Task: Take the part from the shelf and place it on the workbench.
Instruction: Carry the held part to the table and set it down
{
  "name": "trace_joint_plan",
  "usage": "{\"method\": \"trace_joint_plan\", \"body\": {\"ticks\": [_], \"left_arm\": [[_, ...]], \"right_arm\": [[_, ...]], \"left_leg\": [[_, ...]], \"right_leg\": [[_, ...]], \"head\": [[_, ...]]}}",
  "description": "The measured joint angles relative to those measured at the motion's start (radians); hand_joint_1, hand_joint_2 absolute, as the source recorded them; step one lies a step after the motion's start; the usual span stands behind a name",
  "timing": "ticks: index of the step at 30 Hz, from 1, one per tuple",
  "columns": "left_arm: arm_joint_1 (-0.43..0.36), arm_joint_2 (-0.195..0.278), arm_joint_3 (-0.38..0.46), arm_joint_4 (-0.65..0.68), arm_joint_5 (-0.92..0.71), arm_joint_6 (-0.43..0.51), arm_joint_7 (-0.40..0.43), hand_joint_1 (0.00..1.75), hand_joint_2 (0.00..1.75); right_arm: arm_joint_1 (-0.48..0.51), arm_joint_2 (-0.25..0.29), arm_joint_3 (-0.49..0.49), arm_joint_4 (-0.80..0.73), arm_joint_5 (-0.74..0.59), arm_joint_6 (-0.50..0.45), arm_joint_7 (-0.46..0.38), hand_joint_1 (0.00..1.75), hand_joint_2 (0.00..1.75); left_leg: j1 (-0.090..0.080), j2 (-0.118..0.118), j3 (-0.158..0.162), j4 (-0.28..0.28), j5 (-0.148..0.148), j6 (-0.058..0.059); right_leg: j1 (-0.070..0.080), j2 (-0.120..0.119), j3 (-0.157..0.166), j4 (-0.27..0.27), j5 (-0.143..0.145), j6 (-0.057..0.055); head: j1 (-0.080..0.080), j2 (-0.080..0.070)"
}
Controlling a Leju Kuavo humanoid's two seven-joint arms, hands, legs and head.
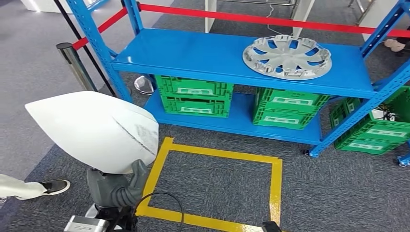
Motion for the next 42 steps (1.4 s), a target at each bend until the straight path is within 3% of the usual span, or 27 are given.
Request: {"method": "trace_joint_plan", "body": {"ticks": [1, 3, 6, 7, 8, 10, 12, 13, 14, 16, 17, 19, 21, 22, 23, 24, 25, 27, 29, 31, 32, 34, 36, 38, 39, 40, 42], "left_arm": [[0.000, 0.000, 0.000, 0.000, 0.000, 0.001, 0.000, 1.75, 1.75], [-0.002, 0.002, -0.001, 0.000, 0.001, 0.003, 0.000, 1.75, 1.75], [-0.003, 0.005, -0.004, 0.001, 0.005, 0.002, -0.001, 1.75, 1.75], [-0.003, 0.006, -0.006, 0.003, 0.007, 0.001, -0.001, 1.75, 1.75], [-0.002, 0.007, -0.007, 0.004, 0.008, 0.000, -0.001, 1.75, 1.75], [-0.002, 0.008, -0.008, 0.006, 0.008, -0.002, -0.001, 1.75, 1.75], [-0.003, 0.008, -0.009, 0.007, 0.008, -0.003, -0.001, 1.75, 1.75], [-0.004, 0.008, -0.010, 0.007, 0.008, -0.003, -0.001, 1.75, 1.75], [-0.004, 0.008, -0.011, 0.008, 0.008, -0.003, -0.001, 1.75, 1.75], [-0.003, 0.008, -0.012, 0.008, 0.008, -0.003, -0.001, 1.75, 1.75], [-0.003, 0.008, -0.012, 0.008, 0.008, -0.003, -0.001, 1.75, 1.75], [-0.004, 0.007, -0.013, 0.008, 0.007, -0.003, -0.001, 1.75, 1.75], [-0.006, 0.007, -0.017, 0.009, 0.008, -0.007, -0.001, 1.75, 1.75], [-0.007, 0.008, -0.019, 0.010, 0.009, -0.011, -0.002, 1.75, 1.75], [-0.007, 0.008, -0.020, 0.012, 0.009, -0.015, -0.002, 1.75, 1.75], [-0.008, 0.008, -0.021, 0.013, 0.010, -0.018, -0.002, 1.75, 1.75], [-0.009, 0.008, -0.023, 0.014, 0.010, -0.020, -0.002, 1.75, 1.75], [-0.011, 0.008, -0.024, 0.015, 0.010, -0.022, -0.002, 1.75, 1.75], [-0.012, 0.008, -0.024, 0.015, 0.010, -0.023, -0.002, 1.75, 1.75], [-0.011, 0.010, -0.024, 0.015, 0.011, -0.026, -0.002, 1.75, 1.75], [-0.010, 0.011, -0.024, 0.015, 0.012, -0.027, -0.002, 1.75, 1.75], [-0.008, 0.014, -0.024, 0.015, 0.012, -0.030, -0.001, 1.75, 1.75], [-0.007, 0.016, -0.024, 0.015, 0.012, -0.033, 0.001, 1.75, 1.75], [-0.004, 0.017, -0.024, 0.015, 0.011, -0.038, 0.004, 1.75, 1.75], [-0.002, 0.018, -0.024, 0.015, 0.011, -0.040, 0.005, 1.75, 1.75], [-0.001, 0.018, -0.024, 0.015, 0.011, -0.042, 0.006, 1.75, 1.75], [0.000, 0.019, -0.024, 0.015, 0.009, -0.044, 0.007, 1.75, 1.75]], "right_arm": [[0.000, 0.000, 0.002, 0.000, 0.005, 0.000, 0.001, 0.00, 0.00], [-0.001, 0.000, 0.008, 0.000, 0.012, 0.001, 0.003, 0.00, 0.00], [0.002, 0.000, 0.015, 0.000, 0.012, 0.003, 0.003, 0.00, 0.00], [0.004, 0.000, 0.016, 0.000, 0.010, 0.003, 0.002, 0.00, 0.00], [0.004, 0.000, 0.016, 0.000, 0.008, 0.003, 0.002, 0.00, 0.00], [0.003, -0.001, 0.017, 0.000, 0.006, 0.002, 0.000, 0.00, 0.00], [0.002, -0.001, 0.017, 0.000, 0.006, 0.002, -0.001, 0.00, 0.00], [0.001, -0.001, 0.017, 0.000, 0.006, 0.002, -0.001, 0.00, 0.00], [0.001, -0.001, 0.017, 0.000, 0.006, 0.002, -0.002, 0.00, 0.00], [0.000, -0.001, 0.017, 0.000, 0.006, 0.002, -0.002, 0.00, 0.00], [-0.001, -0.001, 0.018, 0.000, 0.006, 0.002, -0.002, 0.00, 0.00], [-0.002, -0.001, 0.018, 0.000, 0.006, 0.002, -0.002, 0.00, 0.00], [0.001, -0.001, 0.018, 0.000, 0.002, 0.002, -0.002, 0.00, 0.00], [0.003, -0.001, 0.018, 0.000, -0.003, 0.002, -0.002, 0.00, 0.00], [0.006, -0.001, 0.018, 0.000, -0.007, 0.002, -0.001, 0.00, 0.00], [0.008, -0.001, 0.018, 0.000, -0.011, 0.002, 0.000, 0.00, 0.00], [0.010, -0.001, 0.018, 0.000, -0.013, 0.002, 0.000, 0.00, 0.00], [0.010, -0.001, 0.018, 0.001, -0.013, 0.002, -0.002, 0.00, 0.00], [0.011, 0.000, 0.018, 0.002, -0.013, 0.002, -0.005, 0.00, 0.00], [0.011, 0.000, 0.018, 0.002, -0.012, 0.002, -0.008, 0.00, 0.00], [0.011, 0.000, 0.017, 0.003, -0.012, 0.001, -0.009, 0.00, 0.00], [0.012, 0.002, 0.016, 0.003, -0.011, 0.000, -0.009, 0.00, 0.00], [0.015, 0.002, 0.016, 0.003, -0.011, 0.000, -0.008, 0.00, 0.00], [0.019, 0.002, 0.016, 0.003, -0.012, 0.001, -0.007, 0.00, 0.00], [0.019, 0.002, 0.016, 0.003, -0.012, 0.001, -0.007, 0.00, 0.00], [0.018, 0.002, 0.016, 0.003, -0.013, 0.001, -0.007, 0.00, 0.00], [0.017, 0.003, 0.015, 0.003, -0.017, 0.000, -0.008, 0.00, 0.00]], "left_leg": [[0.002, -0.006, -0.005, 0.001, 0.003, -0.006], [0.000, 0.015, -0.023, 0.032, -0.019, -0.018], [0.010, 0.065, -0.100, 0.214, -0.122, -0.039], [0.015, 0.070, -0.120, 0.268, -0.142, -0.044], [0.020, 0.074, -0.123, 0.287, -0.143, -0.048], [0.027, 0.089, -0.070, 0.204, -0.094, -0.052], [0.024, 0.133, 0.008, 0.062, -0.044, -0.047], [0.020, 0.150, 0.029, 0.019, -0.034, -0.041], [0.016, 0.157, 0.035, 0.000, -0.034, -0.034], [0.012, 0.138, 0.029, -0.002, -0.033, -0.018], [0.012, 0.128, 0.028, -0.005, -0.029, -0.011], [0.015, 0.107, 0.026, -0.011, -0.021, 0.004], [0.014, 0.085, 0.021, -0.012, -0.017, 0.013], [0.012, 0.071, 0.019, -0.011, -0.017, 0.015], [0.010, 0.057, 0.018, -0.010, -0.016, 0.015], [0.009, 0.042, 0.017, -0.007, -0.016, 0.016], [0.009, 0.026, 0.017, -0.004, -0.016, 0.015], [0.008, -0.002, 0.014, 0.005, -0.019, 0.010], [0.008, -0.025, 0.003, 0.014, -0.019, 0.001], [0.010, -0.049, -0.009, 0.017, -0.013, -0.011], [0.010, -0.044, -0.014, 0.021, -0.014, -0.017], [0.008, 0.004, -0.037, 0.069, -0.044, -0.028], [0.011, 0.059, -0.093, 0.192, -0.107, -0.038], [0.017, 0.072, -0.142, 0.297, -0.142, -0.044], [0.020, 0.075, -0.144, 0.302, -0.132, -0.045], [0.021, 0.080, -0.125, 0.267, -0.106, -0.045], [0.017, 0.116, -0.054, 0.130, -0.044, -0.038]], "right_leg": [[-0.002, -0.012, 0.002, -0.002, 0.005, -0.004], [-0.007, -0.036, -0.001, -0.007, 0.015, -0.012], [-0.009, -0.079, -0.008, -0.008, 0.020, -0.017], [-0.009, -0.094, -0.010, -0.008, 0.020, -0.016], [-0.009, -0.108, -0.012, -0.008, 0.020, -0.016], [-0.010, -0.134, -0.011, -0.007, 0.020, -0.014], [-0.007, -0.155, -0.009, -0.006, 0.018, -0.007], [-0.005, -0.165, -0.008, -0.004, 0.017, -0.001], [-0.003, -0.175, -0.008, -0.003, 0.016, 0.005], [-0.004, -0.194, -0.008, -0.004, 0.015, 0.017], [-0.006, -0.186, -0.010, 0.000, 0.008, 0.023], [-0.010, -0.133, -0.039, 0.061, -0.036, 0.030], [-0.011, -0.079, -0.104, 0.200, -0.104, 0.030], [-0.011, -0.071, -0.135, 0.263, -0.125, 0.029], [-0.011, -0.068, -0.153, 0.296, -0.128, 0.028], [-0.011, -0.066, -0.152, 0.288, -0.109, 0.027], [-0.011, -0.059, -0.133, 0.241, -0.074, 0.024], [-0.015, -0.016, -0.074, 0.104, -0.007, 0.020], [-0.018, 0.020, -0.039, 0.031, 0.009, 0.018], [-0.018, 0.008, -0.033, 0.025, 0.007, 0.013], [-0.018, -0.005, -0.032, 0.023, 0.009, 0.008], [-0.020, -0.033, -0.029, 0.019, 0.012, -0.002], [-0.018, -0.064, -0.027, 0.018, 0.010, -0.007], [-0.016, -0.098, -0.026, 0.019, 0.007, -0.010], [-0.015, -0.114, -0.025, 0.019, 0.006, -0.010], [-0.015, -0.127, -0.023, 0.019, 0.004, -0.009], [-0.014, -0.150, -0.016, 0.019, -0.001, -0.004]], "head": [[0.001, 0.000], [-0.005, 0.000], [-0.016, 0.000], [-0.016, 0.000], [-0.017, 0.000], [-0.016, 0.000], [-0.017, 0.000], [-0.016, 0.000], [-0.016, 0.000], [-0.016, 0.000], [-0.015, 0.000], [-0.010, 0.000], [-0.007, 0.000], [-0.006, 0.000], [-0.006, 0.000], [-0.006, 0.000], [-0.006, 0.000], [-0.006, 0.000], [-0.007, 0.000], [-0.008, 0.000], [-0.008, 0.000], [-0.014, 0.000], [-0.021, 0.000], [-0.022, 0.000], [-0.022, 0.000], [-0.022, 0.000], [-0.022, 0.000]]}}
